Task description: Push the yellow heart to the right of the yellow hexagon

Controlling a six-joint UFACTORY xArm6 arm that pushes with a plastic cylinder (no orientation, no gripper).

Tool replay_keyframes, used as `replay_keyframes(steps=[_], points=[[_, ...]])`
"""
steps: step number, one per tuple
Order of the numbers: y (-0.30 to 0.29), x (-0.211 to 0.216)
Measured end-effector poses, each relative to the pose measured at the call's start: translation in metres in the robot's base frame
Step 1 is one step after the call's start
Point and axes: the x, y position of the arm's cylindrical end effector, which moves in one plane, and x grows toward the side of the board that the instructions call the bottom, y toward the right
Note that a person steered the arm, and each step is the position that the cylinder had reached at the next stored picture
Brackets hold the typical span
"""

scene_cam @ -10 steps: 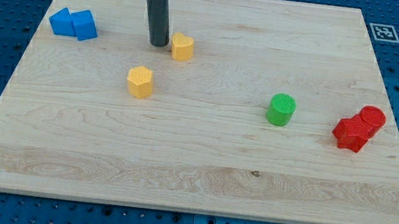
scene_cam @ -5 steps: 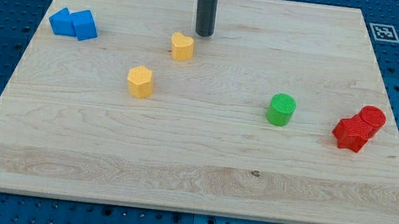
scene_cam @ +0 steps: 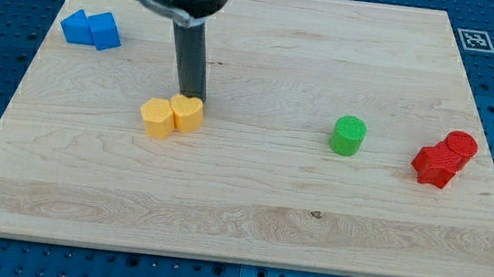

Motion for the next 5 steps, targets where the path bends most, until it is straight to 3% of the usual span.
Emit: replay_keyframes(steps=[2,3,5], points=[[0.036,-0.016],[0.078,-0.052],[0.197,-0.065]])
